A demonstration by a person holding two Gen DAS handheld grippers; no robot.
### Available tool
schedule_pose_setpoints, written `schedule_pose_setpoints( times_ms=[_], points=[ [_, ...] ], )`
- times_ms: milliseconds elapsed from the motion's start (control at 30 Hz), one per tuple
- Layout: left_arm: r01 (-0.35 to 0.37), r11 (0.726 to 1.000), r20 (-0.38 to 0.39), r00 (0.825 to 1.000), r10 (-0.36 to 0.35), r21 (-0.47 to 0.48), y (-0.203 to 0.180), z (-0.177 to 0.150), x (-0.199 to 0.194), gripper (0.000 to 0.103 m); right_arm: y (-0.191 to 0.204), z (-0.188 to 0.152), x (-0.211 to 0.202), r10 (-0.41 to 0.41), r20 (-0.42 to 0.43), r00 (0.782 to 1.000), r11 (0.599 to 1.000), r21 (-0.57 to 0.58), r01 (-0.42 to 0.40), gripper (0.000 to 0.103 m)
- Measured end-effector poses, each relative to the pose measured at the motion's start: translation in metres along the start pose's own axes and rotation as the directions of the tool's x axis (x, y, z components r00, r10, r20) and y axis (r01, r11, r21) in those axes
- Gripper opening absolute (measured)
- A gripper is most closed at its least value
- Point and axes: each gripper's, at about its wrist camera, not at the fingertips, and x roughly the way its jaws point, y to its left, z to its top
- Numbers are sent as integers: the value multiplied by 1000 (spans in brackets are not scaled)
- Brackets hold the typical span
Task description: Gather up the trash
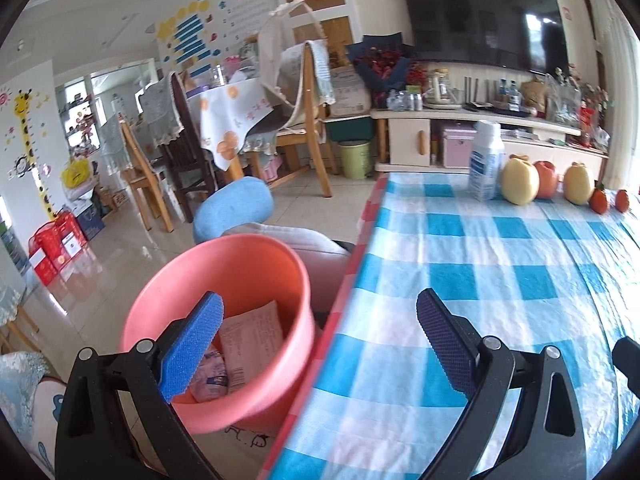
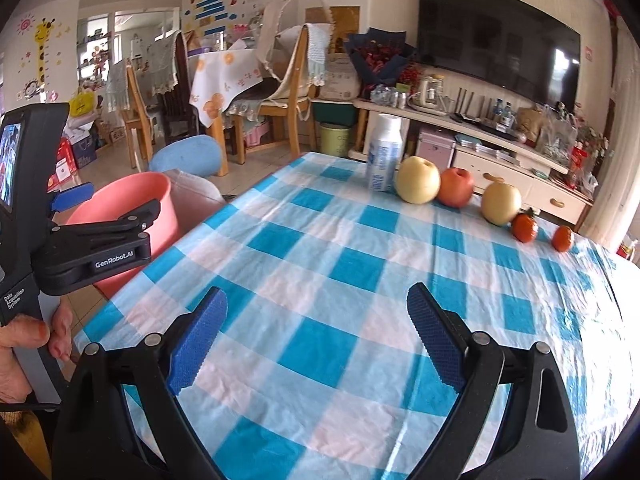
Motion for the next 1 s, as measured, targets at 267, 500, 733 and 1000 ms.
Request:
schedule_pose_setpoints(
  times_ms=[267,500,733,1000],
  points=[
    [65,996,31,997,-67,69,-45,-8,-39,97,-47,-24,-36,-66,28,997,995,73,64,92],
    [131,983,56,989,-139,126,-89,-20,-82,97,-76,-46,-79,-138,59,989,986,107,131,92],
    [238,956,96,962,-257,174,-131,-28,-139,97,-100,-65,-132,-222,109,969,968,141,206,92],
    [318,918,162,919,-360,235,-165,-28,-205,97,-117,-79,-192,-319,185,930,943,162,291,92]
  ],
)
